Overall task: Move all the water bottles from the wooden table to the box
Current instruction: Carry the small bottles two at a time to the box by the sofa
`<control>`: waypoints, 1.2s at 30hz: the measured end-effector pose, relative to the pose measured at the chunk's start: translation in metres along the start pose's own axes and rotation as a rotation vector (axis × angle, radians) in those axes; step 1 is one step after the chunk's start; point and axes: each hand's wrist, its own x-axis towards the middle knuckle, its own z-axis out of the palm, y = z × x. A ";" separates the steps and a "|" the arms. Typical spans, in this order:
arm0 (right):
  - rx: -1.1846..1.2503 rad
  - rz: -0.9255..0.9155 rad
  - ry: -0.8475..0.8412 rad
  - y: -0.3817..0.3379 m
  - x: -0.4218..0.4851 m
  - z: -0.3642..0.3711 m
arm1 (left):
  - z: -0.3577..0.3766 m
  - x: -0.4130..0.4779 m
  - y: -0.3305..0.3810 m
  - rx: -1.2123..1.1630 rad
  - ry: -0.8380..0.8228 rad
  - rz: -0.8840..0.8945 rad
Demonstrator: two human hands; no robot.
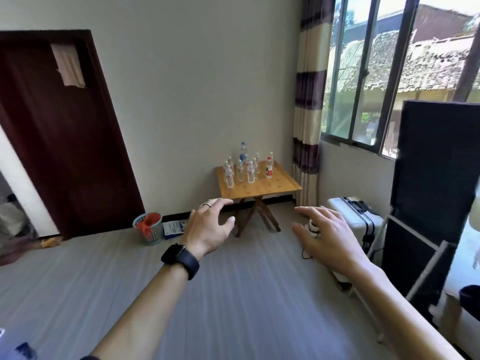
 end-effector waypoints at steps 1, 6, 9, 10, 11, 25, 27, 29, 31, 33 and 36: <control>0.005 -0.005 0.000 0.008 0.021 0.007 | 0.006 0.018 -0.005 -0.014 0.009 -0.012; 0.012 -0.024 -0.041 0.041 0.113 0.052 | 0.036 0.098 -0.042 0.037 0.029 -0.034; 0.007 -0.033 -0.064 0.064 0.175 0.090 | 0.065 0.157 -0.071 0.069 0.034 -0.040; 0.001 -0.032 -0.066 0.071 0.196 0.103 | 0.075 0.178 -0.081 0.072 0.032 -0.043; -0.003 -0.029 -0.067 0.077 0.216 0.116 | 0.084 0.199 -0.091 0.067 0.026 -0.041; -0.059 0.109 -0.060 0.183 0.466 0.230 | 0.226 0.506 -0.180 -0.094 -0.112 0.004; -0.046 0.119 -0.061 0.204 0.502 0.248 | 0.253 0.546 -0.191 -0.099 -0.134 -0.001; -0.040 0.123 -0.072 0.226 0.537 0.268 | 0.278 0.587 -0.202 -0.099 -0.144 -0.008; -0.028 0.127 -0.087 0.248 0.575 0.288 | 0.302 0.627 -0.211 -0.096 -0.151 -0.022; -0.018 0.148 -0.126 0.271 0.613 0.304 | 0.323 0.665 -0.219 -0.097 -0.153 -0.056; 0.003 0.148 -0.151 0.301 0.669 0.327 | 0.351 0.715 -0.234 -0.091 -0.156 -0.095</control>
